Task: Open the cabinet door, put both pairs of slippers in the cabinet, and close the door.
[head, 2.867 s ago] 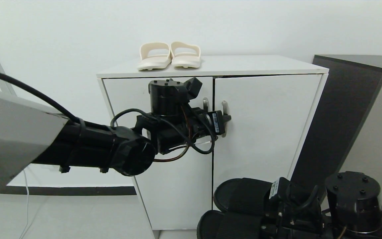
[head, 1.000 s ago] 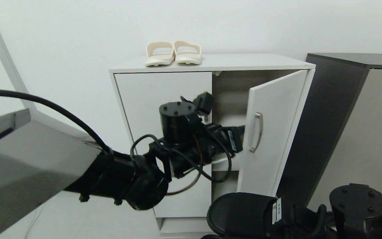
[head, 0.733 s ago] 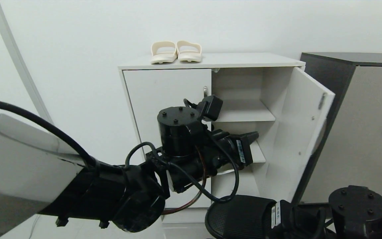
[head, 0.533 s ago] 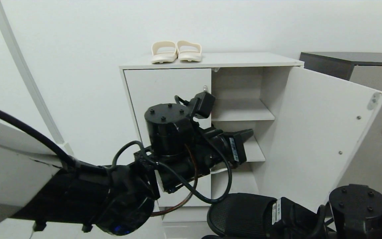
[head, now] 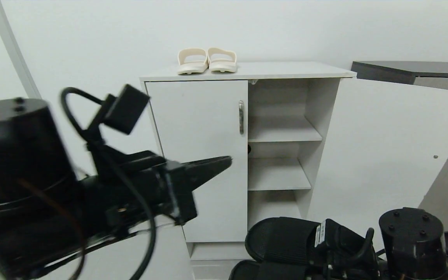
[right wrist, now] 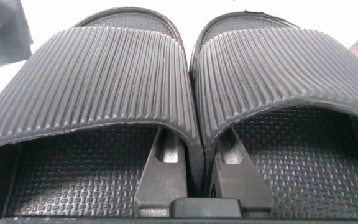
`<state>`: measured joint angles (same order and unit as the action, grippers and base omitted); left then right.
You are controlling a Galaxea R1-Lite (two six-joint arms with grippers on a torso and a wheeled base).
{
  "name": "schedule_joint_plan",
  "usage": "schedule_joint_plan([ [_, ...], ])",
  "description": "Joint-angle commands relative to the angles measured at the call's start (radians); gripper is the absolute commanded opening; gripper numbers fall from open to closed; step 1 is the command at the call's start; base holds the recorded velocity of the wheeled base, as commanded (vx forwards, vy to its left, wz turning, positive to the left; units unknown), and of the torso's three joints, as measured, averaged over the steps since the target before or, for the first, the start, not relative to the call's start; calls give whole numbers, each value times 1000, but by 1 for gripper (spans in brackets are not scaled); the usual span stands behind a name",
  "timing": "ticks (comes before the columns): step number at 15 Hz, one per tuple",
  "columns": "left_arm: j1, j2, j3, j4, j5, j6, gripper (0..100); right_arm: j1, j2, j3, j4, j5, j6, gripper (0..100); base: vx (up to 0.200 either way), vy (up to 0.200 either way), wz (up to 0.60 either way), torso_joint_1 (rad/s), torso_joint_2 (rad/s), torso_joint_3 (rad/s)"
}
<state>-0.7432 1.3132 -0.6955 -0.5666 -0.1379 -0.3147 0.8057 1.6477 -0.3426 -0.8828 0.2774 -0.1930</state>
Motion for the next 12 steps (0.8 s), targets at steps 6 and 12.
schedule_joint_plan([
  [6,522,-1000,366,591,299,233,0,-82,98,-30,-74,-1,10,0,0,0,0,0,0,0],
  [12,729,-1283,588,593,319,298,0,-83,103,-32,-74,-1,10,0,0,0,0,0,0,0],
])
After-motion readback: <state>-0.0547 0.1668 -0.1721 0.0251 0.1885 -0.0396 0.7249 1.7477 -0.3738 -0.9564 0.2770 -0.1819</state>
